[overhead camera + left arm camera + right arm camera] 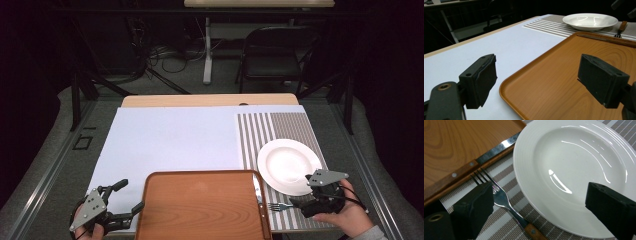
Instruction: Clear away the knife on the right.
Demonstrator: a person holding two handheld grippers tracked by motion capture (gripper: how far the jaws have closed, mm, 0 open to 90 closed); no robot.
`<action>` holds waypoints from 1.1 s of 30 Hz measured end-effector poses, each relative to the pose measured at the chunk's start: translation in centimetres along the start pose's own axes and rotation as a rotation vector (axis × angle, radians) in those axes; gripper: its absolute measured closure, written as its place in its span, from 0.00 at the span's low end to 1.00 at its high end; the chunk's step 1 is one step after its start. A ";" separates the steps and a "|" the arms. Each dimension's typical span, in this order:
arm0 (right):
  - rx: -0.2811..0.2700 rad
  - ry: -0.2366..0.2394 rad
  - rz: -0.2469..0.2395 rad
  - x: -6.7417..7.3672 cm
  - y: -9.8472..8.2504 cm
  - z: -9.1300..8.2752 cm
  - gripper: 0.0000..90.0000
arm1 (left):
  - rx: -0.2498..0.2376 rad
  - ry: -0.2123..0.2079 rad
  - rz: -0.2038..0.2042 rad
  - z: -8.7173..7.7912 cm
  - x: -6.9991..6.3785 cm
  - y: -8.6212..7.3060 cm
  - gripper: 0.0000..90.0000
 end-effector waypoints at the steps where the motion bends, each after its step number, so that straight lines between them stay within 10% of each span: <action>1: 0.010 0.001 -0.017 -0.1 -0.1 -0.1 0.10 | 0.000 0.000 0.000 0.0 0.0 0.0 0.17; 33: 0.242 0.115 -0.453 -0.6 -1.7 -0.1 0.42 | 0.006 0.007 0.001 0.1 0.0 -0.1 0.17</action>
Point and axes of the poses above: each handheld gripper's, and its own axes: z roughly forward along the jaws, y roughly out of its top, x roughly to its left, the point moved 9 cm from there along z, roughly forward along the jaws, and after that the axes turned 1 degree about z, right-handed, at the moved point
